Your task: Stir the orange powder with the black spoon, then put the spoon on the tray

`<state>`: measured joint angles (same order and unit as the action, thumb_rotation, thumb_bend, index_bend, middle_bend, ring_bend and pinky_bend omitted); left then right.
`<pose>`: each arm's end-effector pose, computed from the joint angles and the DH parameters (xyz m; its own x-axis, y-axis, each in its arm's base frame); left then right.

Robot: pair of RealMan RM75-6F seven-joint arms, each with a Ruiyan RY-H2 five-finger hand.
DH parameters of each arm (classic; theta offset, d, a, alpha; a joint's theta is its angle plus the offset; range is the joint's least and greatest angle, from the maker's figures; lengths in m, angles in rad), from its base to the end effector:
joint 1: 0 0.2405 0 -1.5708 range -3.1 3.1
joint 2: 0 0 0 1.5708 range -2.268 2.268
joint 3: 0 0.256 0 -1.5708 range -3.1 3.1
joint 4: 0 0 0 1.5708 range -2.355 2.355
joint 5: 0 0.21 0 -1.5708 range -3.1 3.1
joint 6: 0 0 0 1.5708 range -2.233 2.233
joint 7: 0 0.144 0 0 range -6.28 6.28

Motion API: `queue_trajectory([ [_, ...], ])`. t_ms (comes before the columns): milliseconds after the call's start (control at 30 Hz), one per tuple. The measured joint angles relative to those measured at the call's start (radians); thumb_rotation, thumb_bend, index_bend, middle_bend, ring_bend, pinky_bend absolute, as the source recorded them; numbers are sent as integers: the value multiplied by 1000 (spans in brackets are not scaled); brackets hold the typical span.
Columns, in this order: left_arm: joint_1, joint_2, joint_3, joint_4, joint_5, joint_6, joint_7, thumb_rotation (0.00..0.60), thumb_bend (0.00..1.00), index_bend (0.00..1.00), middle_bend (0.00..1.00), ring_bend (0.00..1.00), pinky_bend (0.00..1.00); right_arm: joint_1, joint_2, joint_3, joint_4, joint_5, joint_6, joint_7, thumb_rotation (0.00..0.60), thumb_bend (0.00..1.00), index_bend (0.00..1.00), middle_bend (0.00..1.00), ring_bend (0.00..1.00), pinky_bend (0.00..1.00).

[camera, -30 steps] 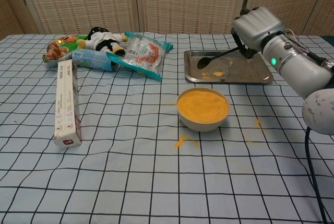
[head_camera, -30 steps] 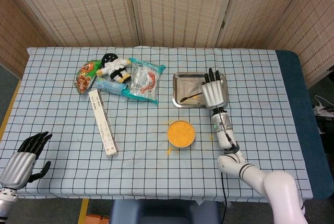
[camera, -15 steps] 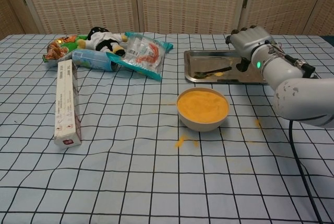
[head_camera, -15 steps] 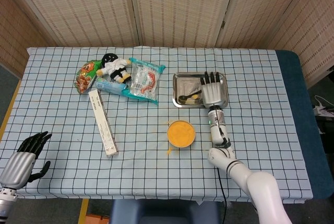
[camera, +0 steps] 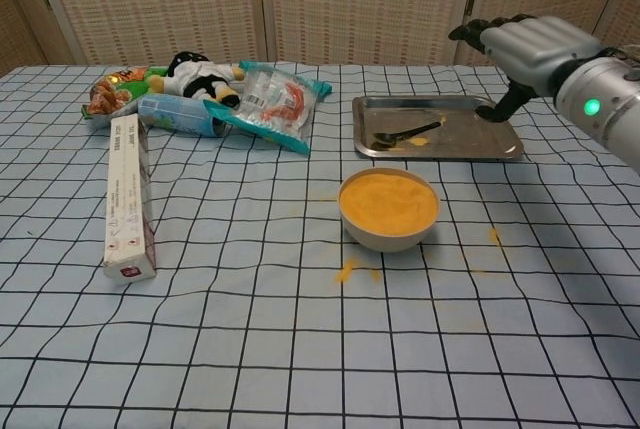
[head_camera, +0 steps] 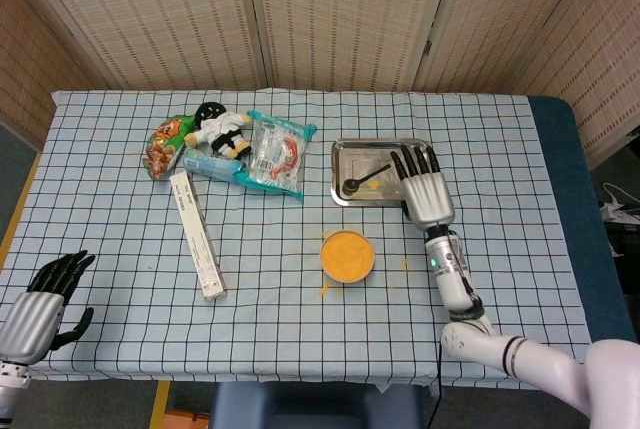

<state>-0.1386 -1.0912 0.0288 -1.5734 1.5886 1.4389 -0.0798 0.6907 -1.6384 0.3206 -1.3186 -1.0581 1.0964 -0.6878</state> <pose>-0.3098 0.1806 0.1505 0.4015 0.1064 0.9096 0.9124 -0.1322 -0.3873 -0.1680 -0.3791 0.0115 0.6362 -0.0029 0.7715 -0.7610 -0.1667 0.6270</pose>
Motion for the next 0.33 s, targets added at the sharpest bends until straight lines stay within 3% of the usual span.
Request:
queue_trajectory([
  [133,7,-14,-4,10,9,24,11,600,446,0,0,0,95,-193,150,-133,-270,-112,201,22,600,270,0,0,0,0],
  [233,8,-18,-4,9,4,18,27,600,446,0,0,0,95,-343,209,-235,-347,-198,354,79,600,270,0,0,0,0],
  [333,7,-24,-5,7,-3,8,46,600,445,0,0,0,97,-441,263,-303,-349,-250,434,166,600,270,0,0,0,0],
])
